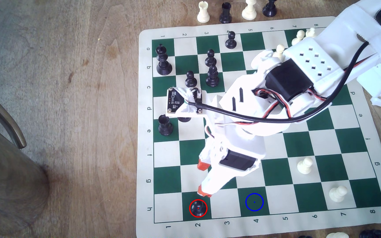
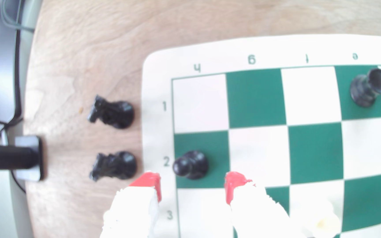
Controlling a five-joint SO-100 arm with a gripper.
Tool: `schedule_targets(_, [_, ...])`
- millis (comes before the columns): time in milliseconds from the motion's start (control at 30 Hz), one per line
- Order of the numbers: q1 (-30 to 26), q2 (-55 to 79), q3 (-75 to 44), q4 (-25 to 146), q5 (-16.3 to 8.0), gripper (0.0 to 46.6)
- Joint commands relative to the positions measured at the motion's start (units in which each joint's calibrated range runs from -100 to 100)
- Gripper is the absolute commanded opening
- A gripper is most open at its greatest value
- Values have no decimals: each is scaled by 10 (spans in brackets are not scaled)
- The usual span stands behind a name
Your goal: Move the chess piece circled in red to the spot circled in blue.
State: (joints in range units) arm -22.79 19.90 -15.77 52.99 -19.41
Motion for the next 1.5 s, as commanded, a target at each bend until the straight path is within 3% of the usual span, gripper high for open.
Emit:
schedule_targets(0, [-4, -16, -47, -27, 1, 158])
schedule_targets(433, [-5, 60, -55, -84, 5, 153])
schedule_targets(1467, [-22, 88, -25, -138, -4, 159])
